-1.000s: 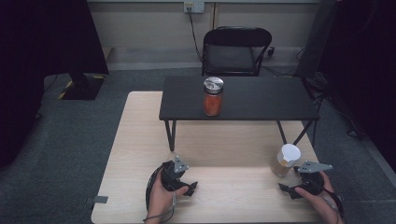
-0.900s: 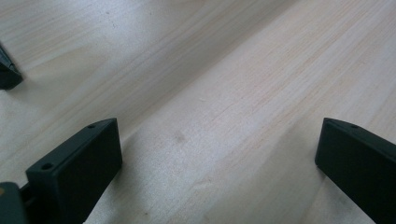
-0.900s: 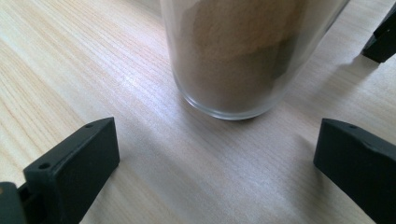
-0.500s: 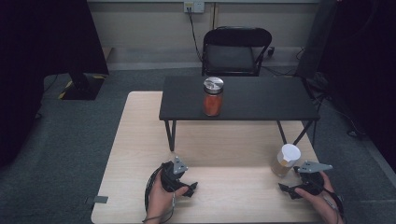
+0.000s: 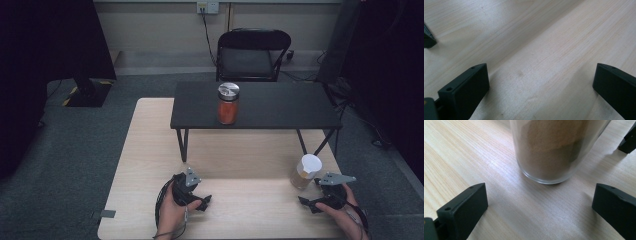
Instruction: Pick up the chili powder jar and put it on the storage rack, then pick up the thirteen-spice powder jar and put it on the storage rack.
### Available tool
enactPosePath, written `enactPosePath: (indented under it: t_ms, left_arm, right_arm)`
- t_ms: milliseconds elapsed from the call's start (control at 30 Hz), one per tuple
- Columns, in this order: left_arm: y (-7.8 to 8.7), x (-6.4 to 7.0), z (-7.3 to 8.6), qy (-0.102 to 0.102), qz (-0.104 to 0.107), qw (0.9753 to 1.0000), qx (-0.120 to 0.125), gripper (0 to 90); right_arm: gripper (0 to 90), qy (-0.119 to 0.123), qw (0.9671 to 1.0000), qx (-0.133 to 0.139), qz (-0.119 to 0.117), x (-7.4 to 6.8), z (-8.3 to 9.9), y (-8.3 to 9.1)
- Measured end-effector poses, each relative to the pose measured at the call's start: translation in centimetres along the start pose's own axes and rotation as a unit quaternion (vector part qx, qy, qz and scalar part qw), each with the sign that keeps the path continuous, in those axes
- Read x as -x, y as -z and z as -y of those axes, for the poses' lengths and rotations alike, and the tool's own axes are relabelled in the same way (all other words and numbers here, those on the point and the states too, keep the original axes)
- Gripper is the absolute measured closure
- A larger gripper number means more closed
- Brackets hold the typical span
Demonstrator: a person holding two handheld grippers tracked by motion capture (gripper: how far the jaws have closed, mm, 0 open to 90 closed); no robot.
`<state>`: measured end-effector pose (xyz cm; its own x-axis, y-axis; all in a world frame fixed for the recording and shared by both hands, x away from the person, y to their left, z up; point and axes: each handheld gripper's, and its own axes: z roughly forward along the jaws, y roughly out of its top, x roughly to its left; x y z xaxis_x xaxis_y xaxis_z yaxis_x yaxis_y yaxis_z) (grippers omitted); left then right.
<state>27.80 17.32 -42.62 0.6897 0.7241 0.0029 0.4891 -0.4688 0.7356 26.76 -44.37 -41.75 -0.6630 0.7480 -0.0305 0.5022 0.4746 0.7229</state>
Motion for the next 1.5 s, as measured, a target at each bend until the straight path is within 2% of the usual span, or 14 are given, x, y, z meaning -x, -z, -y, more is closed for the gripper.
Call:
enactPosePath:
  t_ms: [1067,1500]
  left_arm:
    - [0.00,-0.01,-0.01,0.000,0.000,1.0000,0.000,0.0]
    - [0.00,-0.01,-0.01,0.000,0.000,1.0000,0.000,0.0]
  right_arm:
    - [0.0,-0.001,1.0000,-0.001,0.001,-0.05,-0.04,0.02]
    - [1.1,-0.002,0.9999,0.005,0.010,-0.39,-0.60,0.47]
